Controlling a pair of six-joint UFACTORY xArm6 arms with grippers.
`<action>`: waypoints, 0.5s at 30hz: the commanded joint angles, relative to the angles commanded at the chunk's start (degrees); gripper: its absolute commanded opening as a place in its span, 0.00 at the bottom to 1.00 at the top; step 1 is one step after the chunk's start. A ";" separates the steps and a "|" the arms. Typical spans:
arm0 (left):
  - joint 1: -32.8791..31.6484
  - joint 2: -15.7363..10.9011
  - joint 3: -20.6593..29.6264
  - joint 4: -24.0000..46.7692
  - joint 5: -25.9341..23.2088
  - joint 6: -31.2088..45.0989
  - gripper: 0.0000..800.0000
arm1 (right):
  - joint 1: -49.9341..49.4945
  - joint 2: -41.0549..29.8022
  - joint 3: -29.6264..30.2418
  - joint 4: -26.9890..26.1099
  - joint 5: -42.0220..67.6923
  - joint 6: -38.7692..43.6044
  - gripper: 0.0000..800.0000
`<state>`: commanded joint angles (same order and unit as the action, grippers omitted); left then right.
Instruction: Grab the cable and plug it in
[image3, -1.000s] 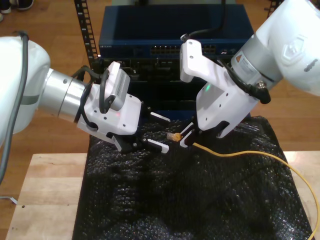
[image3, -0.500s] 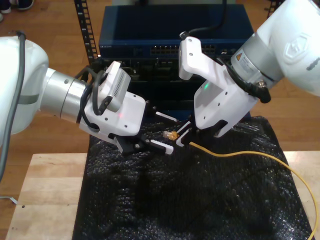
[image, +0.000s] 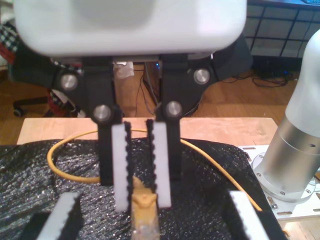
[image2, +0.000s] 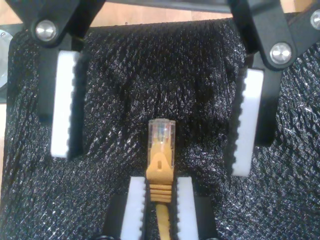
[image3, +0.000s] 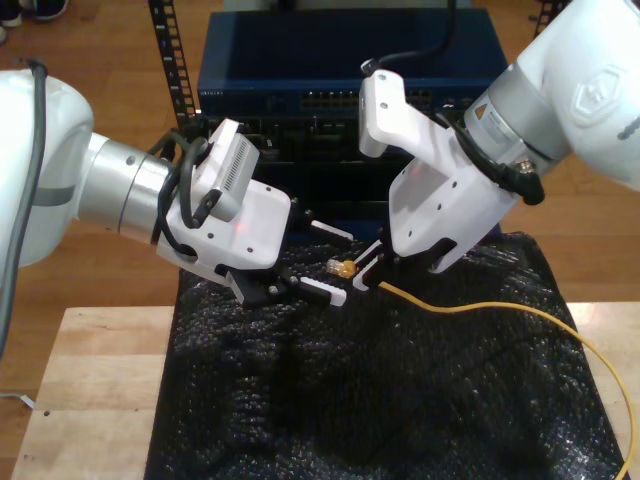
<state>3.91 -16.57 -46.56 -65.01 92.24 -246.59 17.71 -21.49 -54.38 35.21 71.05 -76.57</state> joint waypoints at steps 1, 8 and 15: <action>0.18 0.09 0.00 0.00 0.00 0.00 0.78 | -0.09 0.00 0.00 0.00 -0.09 0.00 0.01; 0.88 0.09 0.00 0.00 0.00 0.53 0.72 | -0.44 0.00 0.00 0.09 -0.09 0.00 0.01; 0.88 0.09 0.00 0.09 -0.09 0.62 0.64 | -0.35 0.09 0.00 0.09 -0.09 0.00 0.01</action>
<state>4.79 -16.48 -46.56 -64.92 92.15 -245.98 17.36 -21.41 -54.38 35.30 70.97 -76.57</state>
